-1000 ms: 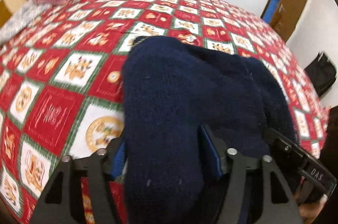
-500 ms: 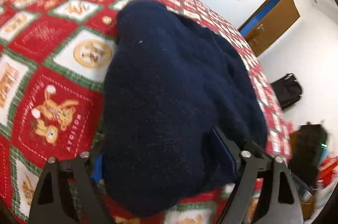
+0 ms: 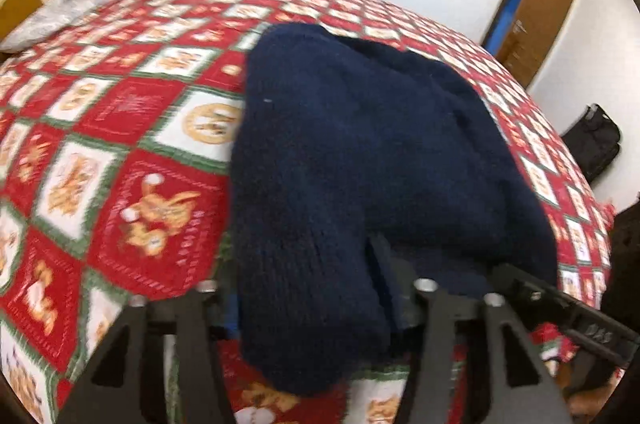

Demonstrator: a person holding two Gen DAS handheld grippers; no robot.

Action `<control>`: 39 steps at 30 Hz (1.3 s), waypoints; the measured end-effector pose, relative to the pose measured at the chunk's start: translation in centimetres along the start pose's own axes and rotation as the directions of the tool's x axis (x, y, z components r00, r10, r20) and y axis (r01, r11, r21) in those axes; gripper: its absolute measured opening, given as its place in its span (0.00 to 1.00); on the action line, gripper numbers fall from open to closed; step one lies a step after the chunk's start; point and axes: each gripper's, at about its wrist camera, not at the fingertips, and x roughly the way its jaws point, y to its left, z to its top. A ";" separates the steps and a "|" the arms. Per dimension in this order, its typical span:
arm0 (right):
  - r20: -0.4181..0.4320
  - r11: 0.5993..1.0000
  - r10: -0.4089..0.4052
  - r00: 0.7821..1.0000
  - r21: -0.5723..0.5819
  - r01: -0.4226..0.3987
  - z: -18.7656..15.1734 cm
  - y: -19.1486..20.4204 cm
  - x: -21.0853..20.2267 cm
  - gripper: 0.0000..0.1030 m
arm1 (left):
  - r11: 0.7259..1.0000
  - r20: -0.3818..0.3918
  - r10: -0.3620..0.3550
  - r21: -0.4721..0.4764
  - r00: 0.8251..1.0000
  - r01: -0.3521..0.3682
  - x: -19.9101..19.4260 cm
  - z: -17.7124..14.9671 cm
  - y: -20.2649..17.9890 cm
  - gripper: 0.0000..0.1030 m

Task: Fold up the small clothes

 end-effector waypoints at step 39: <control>0.632 0.940 -0.116 0.766 -0.178 0.290 -11.7 15.0 -24.1 0.64 | 0.961 0.481 0.108 0.174 0.870 -0.215 -22.1 -6.9 -6.6 1.00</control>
